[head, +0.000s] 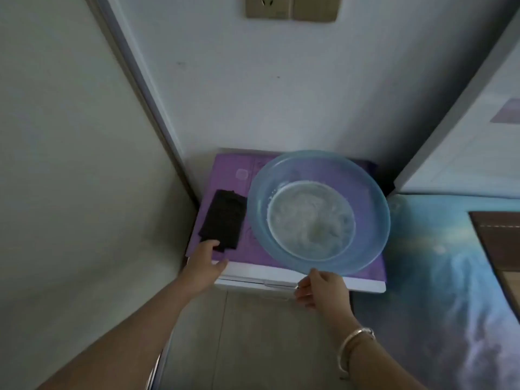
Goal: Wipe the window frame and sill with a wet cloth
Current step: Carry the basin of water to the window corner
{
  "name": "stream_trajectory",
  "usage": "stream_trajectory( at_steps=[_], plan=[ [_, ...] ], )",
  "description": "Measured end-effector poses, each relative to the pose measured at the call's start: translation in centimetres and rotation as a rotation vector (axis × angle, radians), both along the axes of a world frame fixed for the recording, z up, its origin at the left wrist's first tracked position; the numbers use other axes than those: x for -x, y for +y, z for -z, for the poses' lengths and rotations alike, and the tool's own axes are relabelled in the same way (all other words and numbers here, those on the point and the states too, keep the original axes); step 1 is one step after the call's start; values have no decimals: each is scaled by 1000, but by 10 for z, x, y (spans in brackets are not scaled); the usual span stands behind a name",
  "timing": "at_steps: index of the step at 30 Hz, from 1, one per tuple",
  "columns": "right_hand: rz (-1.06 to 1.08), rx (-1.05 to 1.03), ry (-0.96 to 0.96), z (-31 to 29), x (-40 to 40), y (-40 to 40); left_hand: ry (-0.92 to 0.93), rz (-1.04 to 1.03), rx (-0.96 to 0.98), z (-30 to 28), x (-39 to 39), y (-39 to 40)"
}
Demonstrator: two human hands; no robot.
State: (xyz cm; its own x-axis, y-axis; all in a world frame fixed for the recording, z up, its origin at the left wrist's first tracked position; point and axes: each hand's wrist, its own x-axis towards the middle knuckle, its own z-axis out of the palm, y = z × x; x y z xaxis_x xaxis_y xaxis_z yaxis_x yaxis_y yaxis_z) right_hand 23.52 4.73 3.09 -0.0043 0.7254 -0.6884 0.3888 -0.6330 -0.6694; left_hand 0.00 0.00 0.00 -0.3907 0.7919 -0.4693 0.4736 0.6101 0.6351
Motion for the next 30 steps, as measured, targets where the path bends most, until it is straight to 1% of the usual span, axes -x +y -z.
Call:
stream_trajectory(
  at_steps=[3, 6, 8, 10, 12, 14, 15, 17, 19, 20, 21, 23, 25, 28, 30],
  plan=[
    [124, 55, -14, 11, -8, -2, -9, -27, -9, 17, 11, 21],
    [234, 170, 37, 17, -13, 6, 7, -77, -24, 29, 19, 42],
    [354, 237, 129, 20, -14, 16, -29, -135, 2, 38, 24, 50],
    [494, 263, 291, 22, -14, 25, -4, -202, 41, 51, 32, 54],
    [606, 234, 443, 25, -14, 30, 7, -310, 31, 63, 35, 58],
    [674, 177, 565, 30, -15, 32, -73, -376, 3, 70, 31, 63],
    [693, 161, 602, 33, -15, 33, -112, -375, -3, 73, 28, 67],
    [722, 160, 644, 35, -16, 35, -124, -351, 16, 76, 21, 73],
    [767, 173, 671, 39, -17, 39, -67, -308, 37, 79, 18, 79],
    [786, 174, 682, 41, -17, 41, -44, -292, 36, 75, 15, 82],
    [802, 169, 693, 43, -17, 43, -60, -296, 12, 72, 13, 85],
    [840, 153, 716, 46, -18, 44, -132, -333, -125, 55, 4, 91],
    [874, 145, 737, 46, -19, 45, -127, -389, -256, 35, -2, 95],
    [868, 130, 751, 42, -21, 44, -112, -432, -347, -1, -6, 92],
    [868, 125, 752, 37, -24, 42, -181, -433, -385, -18, -4, 89]
  ],
)
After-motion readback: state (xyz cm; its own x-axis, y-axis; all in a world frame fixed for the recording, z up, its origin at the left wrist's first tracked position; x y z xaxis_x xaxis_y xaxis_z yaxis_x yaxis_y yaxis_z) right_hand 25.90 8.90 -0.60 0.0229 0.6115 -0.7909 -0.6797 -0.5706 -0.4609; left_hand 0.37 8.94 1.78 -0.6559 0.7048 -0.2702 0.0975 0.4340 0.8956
